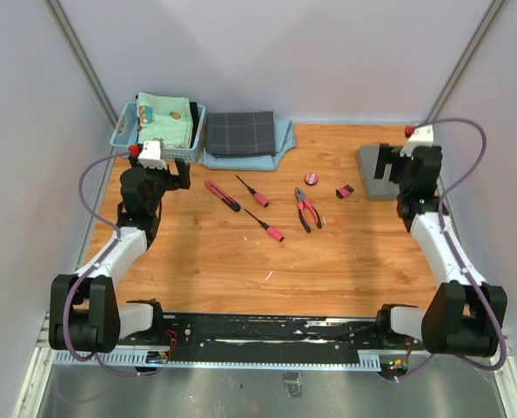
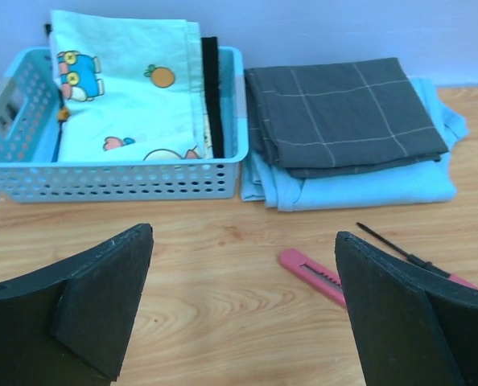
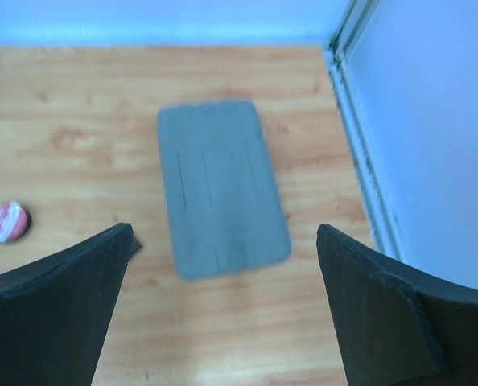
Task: Pack the tool kit
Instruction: Move the toolbox to the center of the board.
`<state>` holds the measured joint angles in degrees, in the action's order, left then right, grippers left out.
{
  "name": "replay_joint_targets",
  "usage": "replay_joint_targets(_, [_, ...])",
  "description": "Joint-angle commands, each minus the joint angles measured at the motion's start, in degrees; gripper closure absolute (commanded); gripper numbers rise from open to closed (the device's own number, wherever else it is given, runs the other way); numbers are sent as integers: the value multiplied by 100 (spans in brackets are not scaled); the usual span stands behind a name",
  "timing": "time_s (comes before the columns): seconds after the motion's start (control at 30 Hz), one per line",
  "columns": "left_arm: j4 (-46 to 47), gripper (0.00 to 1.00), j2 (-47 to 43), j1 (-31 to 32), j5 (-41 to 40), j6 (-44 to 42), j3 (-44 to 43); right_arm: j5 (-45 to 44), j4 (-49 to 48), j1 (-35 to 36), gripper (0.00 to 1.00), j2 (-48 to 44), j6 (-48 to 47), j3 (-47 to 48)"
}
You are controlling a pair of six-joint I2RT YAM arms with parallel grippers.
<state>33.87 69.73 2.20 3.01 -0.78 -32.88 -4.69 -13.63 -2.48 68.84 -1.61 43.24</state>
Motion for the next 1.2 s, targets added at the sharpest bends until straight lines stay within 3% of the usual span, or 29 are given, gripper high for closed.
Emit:
replay_joint_targets(0.0, [-1512, 1, 84, 16, 600, 116, -719, 82, 2285, -51, 2, 843, -104, 1586])
replay_joint_targets(0.23, [-2447, 1, 455, 181, 761, 182, -1873, 464, 4911, -163, 2, 3616, -377, 5238])
replay_joint_targets(0.4, [-2761, 1, 301, 245, 878, 210, -1854, 462, 5463, -174, 2, 4978, -428, 6544])
replay_joint_targets(0.67, [-2925, 1, 112, 281, 1002, 360, -1604, 109, 6063, -313, 2, 5999, -365, 7494])
replay_joint_targets(1.0, [-2995, 1, 98, 297, 1222, 374, -1575, 718, 5521, -624, 2, 5686, 200, 7495])
replay_joint_targets(1.17, [-3052, 1, 242, 422, 1262, 303, -1774, 815, 5279, -823, 2, 5992, 584, 8250])
